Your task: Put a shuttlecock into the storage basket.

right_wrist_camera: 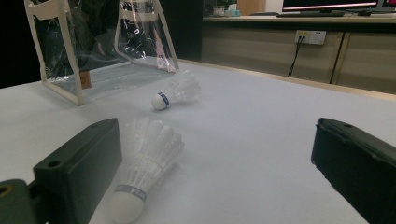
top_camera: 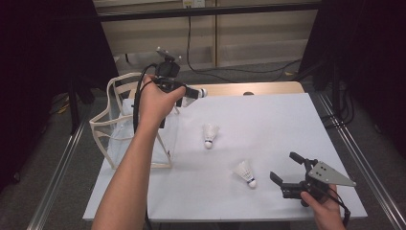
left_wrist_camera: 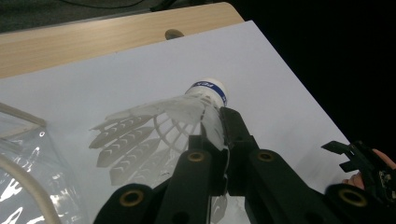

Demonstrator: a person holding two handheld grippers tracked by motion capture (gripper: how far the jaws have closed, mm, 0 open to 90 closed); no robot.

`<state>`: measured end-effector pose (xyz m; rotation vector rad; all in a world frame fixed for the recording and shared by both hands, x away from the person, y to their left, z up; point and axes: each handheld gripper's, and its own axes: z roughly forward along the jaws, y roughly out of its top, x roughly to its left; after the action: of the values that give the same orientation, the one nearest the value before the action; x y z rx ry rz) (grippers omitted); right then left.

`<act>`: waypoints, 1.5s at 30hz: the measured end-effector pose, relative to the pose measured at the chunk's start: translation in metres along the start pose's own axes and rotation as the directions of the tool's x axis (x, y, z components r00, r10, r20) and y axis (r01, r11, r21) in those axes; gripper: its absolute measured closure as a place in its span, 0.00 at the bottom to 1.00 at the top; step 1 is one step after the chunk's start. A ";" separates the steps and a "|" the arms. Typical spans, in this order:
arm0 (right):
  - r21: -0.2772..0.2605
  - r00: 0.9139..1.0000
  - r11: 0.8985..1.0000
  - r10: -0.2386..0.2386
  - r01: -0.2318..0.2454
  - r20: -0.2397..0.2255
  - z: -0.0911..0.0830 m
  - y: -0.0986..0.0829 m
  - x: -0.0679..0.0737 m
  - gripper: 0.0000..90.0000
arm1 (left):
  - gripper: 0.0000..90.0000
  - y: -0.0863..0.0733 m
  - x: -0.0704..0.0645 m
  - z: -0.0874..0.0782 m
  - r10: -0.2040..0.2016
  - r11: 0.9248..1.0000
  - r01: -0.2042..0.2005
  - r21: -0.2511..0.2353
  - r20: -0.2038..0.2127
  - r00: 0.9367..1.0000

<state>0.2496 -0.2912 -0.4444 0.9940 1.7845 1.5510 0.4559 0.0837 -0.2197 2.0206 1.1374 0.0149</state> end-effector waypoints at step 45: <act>0.007 1.000 1.000 0.006 -0.006 -0.001 0.001 -0.001 0.000 0.02 | 1.00 0.011 0.016 -0.019 -0.004 1.000 0.003 -0.016 -0.051 0.999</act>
<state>0.2501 -0.2906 -0.4452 1.0028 1.7903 1.5507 0.4661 0.1046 -0.2054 2.0140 1.1689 0.0739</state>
